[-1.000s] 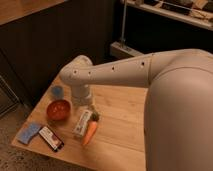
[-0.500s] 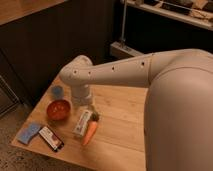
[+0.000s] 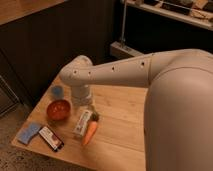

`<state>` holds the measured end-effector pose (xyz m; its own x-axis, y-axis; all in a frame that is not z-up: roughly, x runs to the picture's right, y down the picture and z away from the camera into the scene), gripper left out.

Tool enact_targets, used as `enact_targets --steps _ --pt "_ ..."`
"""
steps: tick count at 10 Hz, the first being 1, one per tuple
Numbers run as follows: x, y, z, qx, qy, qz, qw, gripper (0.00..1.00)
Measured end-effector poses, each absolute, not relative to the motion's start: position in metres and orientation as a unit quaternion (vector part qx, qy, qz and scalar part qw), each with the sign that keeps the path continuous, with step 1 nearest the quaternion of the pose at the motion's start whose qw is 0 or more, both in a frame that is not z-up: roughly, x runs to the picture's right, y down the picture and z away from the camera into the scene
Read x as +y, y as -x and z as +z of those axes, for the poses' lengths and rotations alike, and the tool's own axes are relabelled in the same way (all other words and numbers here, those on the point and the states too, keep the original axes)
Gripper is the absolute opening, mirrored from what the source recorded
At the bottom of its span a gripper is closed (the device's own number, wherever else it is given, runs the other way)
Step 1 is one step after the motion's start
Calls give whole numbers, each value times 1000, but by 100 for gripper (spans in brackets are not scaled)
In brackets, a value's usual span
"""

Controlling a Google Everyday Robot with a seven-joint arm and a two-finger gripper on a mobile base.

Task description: Place the white sponge in the ceramic cup

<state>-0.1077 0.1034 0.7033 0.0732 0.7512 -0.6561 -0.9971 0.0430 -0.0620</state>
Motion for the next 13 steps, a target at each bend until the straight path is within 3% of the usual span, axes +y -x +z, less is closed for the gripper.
enact_targets --steps 2,8,13 --pt "104 110 702 233 259 636 689 65" --pt "170 221 660 198 282 504 792 65" --pt "192 276 641 166 302 438 831 65"
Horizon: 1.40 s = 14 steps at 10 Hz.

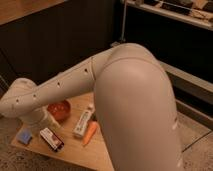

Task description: Place the white sponge in the ceramic cup

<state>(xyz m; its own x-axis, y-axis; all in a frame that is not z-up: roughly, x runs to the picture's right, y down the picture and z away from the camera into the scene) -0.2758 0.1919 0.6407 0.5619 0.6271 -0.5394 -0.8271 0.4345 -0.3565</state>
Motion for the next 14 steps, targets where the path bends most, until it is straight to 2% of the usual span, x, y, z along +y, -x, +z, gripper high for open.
enact_targets --steps 9,14 --pt "194 291 639 178 284 483 809 65" --pt "244 380 613 114 359 512 772 65"
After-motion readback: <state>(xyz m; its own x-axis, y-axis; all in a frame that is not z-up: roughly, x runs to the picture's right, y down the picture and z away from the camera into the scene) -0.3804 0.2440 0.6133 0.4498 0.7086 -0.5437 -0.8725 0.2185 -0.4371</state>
